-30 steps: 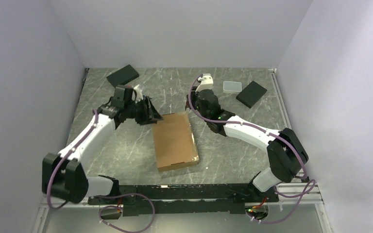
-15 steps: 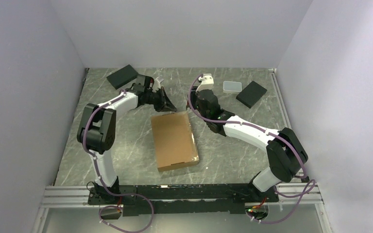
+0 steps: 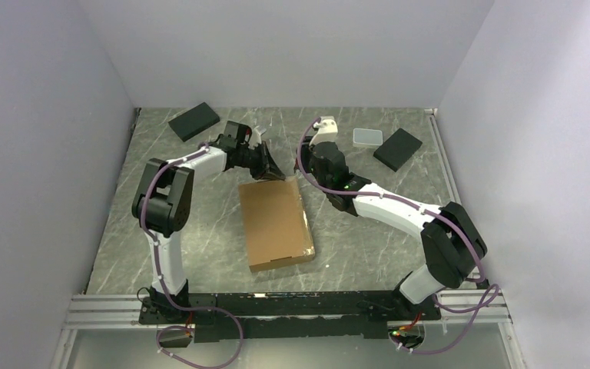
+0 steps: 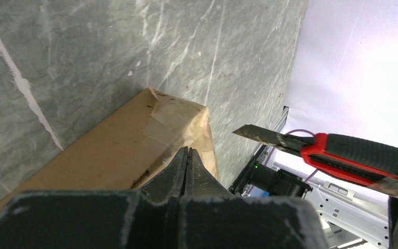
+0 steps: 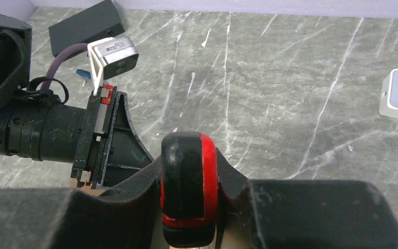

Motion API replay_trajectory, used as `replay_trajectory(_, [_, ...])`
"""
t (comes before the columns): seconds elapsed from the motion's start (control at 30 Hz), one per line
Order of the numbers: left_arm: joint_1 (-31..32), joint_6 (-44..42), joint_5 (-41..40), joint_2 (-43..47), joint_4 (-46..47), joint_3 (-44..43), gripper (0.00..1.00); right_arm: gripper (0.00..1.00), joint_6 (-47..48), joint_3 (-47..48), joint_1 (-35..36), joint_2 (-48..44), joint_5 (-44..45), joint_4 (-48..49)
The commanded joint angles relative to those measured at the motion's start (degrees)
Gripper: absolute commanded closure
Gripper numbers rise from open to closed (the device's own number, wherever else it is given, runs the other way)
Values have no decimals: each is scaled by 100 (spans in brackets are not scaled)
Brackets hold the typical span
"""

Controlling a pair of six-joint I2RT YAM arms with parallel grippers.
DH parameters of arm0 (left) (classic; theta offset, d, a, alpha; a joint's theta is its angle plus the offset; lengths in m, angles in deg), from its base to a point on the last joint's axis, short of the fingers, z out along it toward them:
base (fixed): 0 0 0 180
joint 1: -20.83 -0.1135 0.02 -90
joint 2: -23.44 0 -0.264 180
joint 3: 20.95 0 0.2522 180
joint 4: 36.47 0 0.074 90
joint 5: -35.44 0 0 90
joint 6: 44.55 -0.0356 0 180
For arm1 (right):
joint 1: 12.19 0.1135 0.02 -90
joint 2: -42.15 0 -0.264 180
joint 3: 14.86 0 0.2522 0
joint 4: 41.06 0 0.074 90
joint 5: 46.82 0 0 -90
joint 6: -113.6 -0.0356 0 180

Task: Unpack the express box

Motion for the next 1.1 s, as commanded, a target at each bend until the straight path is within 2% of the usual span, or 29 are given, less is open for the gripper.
replay_trajectory(0.0, [-8,-49,-16,-168,162,-79,100,100,126,142,32,83,146,292])
replay_trajectory(0.3, [-12,-77,-69,-109,161,74,100,100,150,252,71,274,277,139])
replay_trajectory(1.07, [-25,-74,-83,-140,121,132,100,100,389,102,117,551,374,525])
